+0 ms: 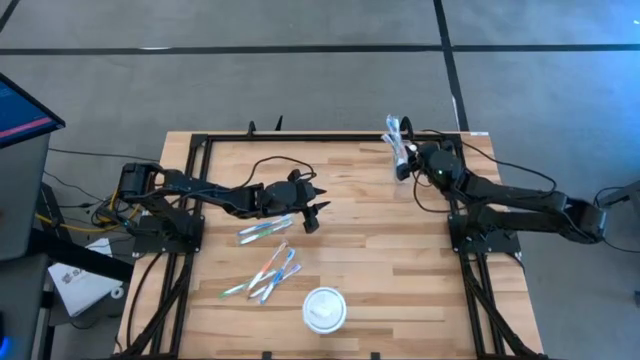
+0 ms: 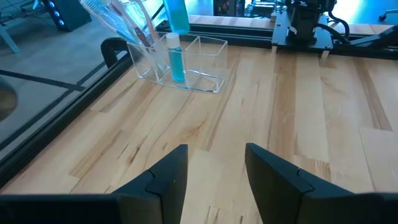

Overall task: Pick & Place toothbrushing station
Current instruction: Put the blue mouthwash into the transparent organizer

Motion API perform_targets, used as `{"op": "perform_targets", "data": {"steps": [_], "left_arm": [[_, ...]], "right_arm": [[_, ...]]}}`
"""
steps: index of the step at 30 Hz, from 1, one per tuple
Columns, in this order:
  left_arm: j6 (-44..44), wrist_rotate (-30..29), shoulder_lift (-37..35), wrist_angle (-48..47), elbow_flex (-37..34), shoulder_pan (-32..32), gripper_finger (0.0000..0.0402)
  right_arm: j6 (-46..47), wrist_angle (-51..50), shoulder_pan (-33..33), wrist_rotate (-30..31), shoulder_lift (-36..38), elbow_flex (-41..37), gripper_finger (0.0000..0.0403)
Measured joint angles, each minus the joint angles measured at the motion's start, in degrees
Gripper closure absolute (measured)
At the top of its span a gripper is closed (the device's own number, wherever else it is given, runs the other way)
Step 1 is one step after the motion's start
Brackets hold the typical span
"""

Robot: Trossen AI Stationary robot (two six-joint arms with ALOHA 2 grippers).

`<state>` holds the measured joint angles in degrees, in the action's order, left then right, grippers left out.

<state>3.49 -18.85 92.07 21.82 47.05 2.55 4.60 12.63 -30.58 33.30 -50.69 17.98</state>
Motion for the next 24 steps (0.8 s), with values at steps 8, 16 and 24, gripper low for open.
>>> {"op": "perform_targets", "data": {"steps": [8, 16, 24], "left_arm": [[0.0, 0.1, 0.0, 0.0, 0.0, 0.0, 0.0248], [0.0, 0.1, 0.0, 0.0, 0.0, 0.0, 0.0248], [0.1, 0.1, 0.0, 0.0, 0.0, 0.0, 0.0248]], "right_arm": [[1.1, 0.6, -0.8, -0.2, -2.8, 0.0, 0.0318], [2.1, 7.2, -1.1, -0.3, -5.3, -2.8, 0.0318], [3.0, 8.6, -1.1, -0.5, -5.5, -4.3, 0.0318]]}}
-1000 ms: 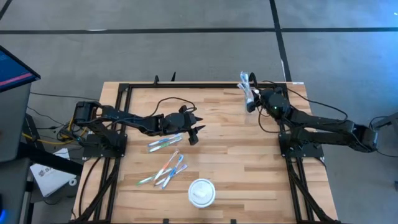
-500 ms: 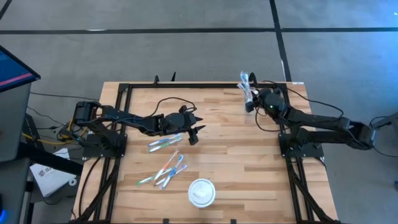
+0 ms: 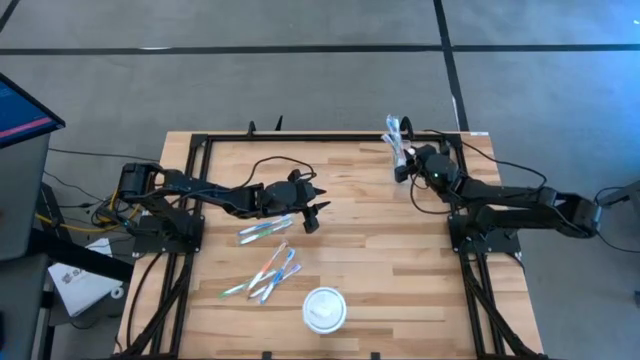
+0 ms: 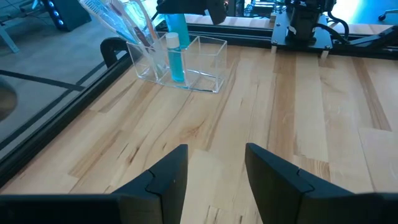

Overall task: Pick & Place toothbrushing station
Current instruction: Put the blue mouthwash into the transparent organizer, then put the orange toothbrush into the transparent organizer

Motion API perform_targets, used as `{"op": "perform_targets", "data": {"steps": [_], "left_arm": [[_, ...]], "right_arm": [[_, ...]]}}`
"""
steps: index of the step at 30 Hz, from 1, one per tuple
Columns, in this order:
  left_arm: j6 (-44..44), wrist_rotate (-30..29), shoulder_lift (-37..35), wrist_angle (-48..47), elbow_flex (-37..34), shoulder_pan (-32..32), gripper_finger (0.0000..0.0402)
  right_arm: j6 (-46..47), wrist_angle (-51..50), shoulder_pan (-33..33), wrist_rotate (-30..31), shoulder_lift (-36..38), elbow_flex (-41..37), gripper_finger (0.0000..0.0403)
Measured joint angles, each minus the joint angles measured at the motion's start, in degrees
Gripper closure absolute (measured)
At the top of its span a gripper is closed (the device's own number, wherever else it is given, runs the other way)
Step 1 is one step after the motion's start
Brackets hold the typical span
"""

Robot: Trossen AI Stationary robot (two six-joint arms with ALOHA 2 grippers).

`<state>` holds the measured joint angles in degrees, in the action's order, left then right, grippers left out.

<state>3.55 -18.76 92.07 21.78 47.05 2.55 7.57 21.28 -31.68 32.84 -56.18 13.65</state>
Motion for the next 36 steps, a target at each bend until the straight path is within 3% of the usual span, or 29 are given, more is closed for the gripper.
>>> {"op": "perform_targets", "data": {"steps": [24, 30, 36], "left_arm": [[0.4, 0.0, 0.0, 0.0, 0.0, 0.0, 0.0248], [0.4, 0.0, 0.0, 0.0, 0.0, 0.0, 0.0248], [0.4, 0.0, 0.0, 0.0, 0.0, 0.0, 0.0248]], "right_arm": [[1.5, 3.3, -0.7, 0.0, -7.3, 0.0, 0.0317], [2.5, 3.0, -1.5, -0.1, -7.3, 0.0, 0.0276], [2.1, 3.3, -1.4, -1.7, -7.3, 0.0, 0.0314]]}}
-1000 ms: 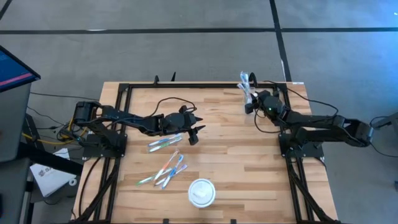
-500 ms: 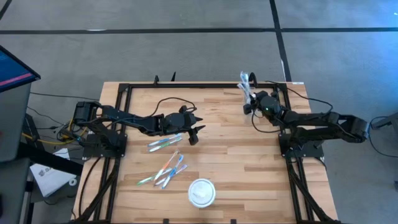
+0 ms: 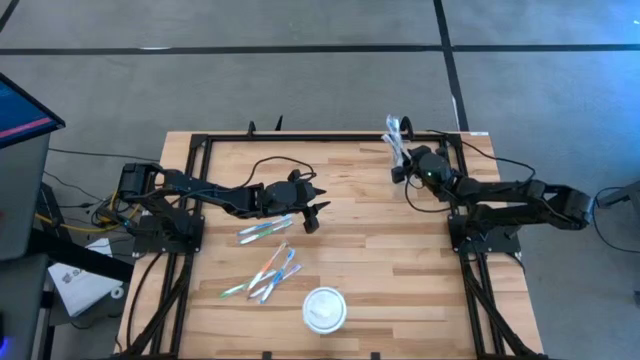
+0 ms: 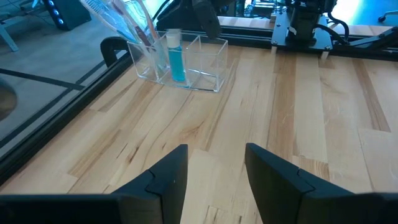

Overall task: Pick & Place toothbrushing station
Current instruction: Put the orange toothbrush into the transparent organizer

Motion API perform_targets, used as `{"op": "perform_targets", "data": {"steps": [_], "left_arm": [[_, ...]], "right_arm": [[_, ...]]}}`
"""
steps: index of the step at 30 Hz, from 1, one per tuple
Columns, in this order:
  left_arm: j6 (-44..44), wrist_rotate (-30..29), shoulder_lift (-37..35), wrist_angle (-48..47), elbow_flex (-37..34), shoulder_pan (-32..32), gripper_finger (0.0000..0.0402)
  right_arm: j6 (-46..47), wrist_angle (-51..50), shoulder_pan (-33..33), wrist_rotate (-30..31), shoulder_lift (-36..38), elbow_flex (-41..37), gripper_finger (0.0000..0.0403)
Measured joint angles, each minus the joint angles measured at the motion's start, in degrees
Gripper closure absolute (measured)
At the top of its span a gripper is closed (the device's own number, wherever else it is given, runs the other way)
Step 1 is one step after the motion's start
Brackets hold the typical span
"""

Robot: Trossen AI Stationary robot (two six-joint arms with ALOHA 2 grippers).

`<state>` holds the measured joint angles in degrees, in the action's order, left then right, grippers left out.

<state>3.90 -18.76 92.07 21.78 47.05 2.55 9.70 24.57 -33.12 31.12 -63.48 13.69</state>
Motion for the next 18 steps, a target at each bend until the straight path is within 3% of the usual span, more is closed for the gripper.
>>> {"op": "perform_targets", "data": {"steps": [7, 13, 18], "left_arm": [[0.0, 0.0, 0.0, 0.0, 0.0, 0.0, 0.0248], [0.0, 0.0, 0.0, -0.6, 0.0, 0.0, 0.0248], [2.8, 0.1, 0.0, -6.8, 0.0, 0.0, 0.0248]], "right_arm": [[-1.3, 1.6, 0.1, 0.0, 0.2, 0.0, 0.0352], [-2.8, 2.0, 1.1, -0.1, 2.0, 0.1, 0.0355], [-5.0, 1.8, 3.7, -2.0, 7.0, 0.1, 0.0355]]}}
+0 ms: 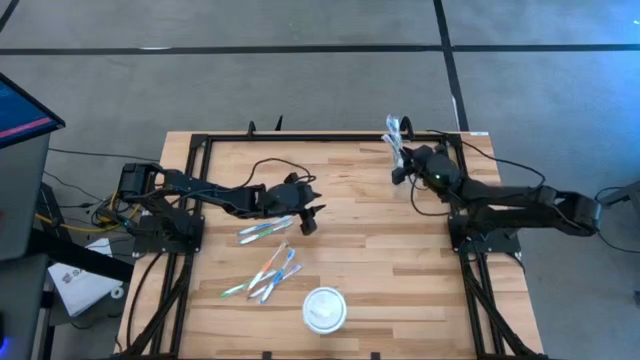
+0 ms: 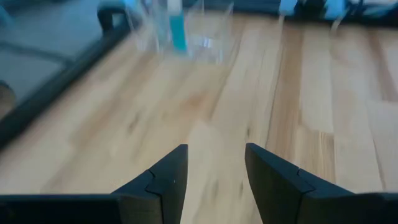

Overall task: Pick & Place toothbrushing station
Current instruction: Put the orange toothbrush into the transparent organizer

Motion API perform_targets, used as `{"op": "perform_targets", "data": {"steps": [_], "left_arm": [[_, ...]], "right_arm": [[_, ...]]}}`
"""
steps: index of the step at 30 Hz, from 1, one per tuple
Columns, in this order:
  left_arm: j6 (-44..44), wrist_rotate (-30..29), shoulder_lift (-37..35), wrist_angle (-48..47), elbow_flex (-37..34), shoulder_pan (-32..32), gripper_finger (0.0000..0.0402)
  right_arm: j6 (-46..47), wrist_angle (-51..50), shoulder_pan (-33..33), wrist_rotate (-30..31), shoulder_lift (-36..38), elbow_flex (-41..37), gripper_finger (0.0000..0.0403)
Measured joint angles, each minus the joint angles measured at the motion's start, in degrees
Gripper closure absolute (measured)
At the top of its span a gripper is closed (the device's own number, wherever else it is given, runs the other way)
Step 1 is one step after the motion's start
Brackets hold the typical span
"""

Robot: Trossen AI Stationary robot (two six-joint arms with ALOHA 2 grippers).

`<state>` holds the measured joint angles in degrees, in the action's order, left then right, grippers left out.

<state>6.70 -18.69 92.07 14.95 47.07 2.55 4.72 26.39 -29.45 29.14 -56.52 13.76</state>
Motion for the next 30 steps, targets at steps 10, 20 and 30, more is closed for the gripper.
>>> {"op": "perform_targets", "data": {"steps": [10, 20, 30], "left_arm": [[10.2, 1.0, -4.2, -18.6, 0.0, -1.3, 0.0248], [23.4, 8.2, -9.5, -31.9, 0.0, -7.7, 0.0248], [40.5, 11.9, -9.5, -41.0, 0.0, -17.5, 0.0248]], "right_arm": [[-2.3, -5.7, 7.8, -9.2, 7.6, 3.5, 0.0355], [-3.7, -11.2, 15.5, -13.3, 5.8, 9.0, 0.0355], [-3.8, -11.5, 18.2, -13.3, 3.5, 10.9, 0.0355]]}}
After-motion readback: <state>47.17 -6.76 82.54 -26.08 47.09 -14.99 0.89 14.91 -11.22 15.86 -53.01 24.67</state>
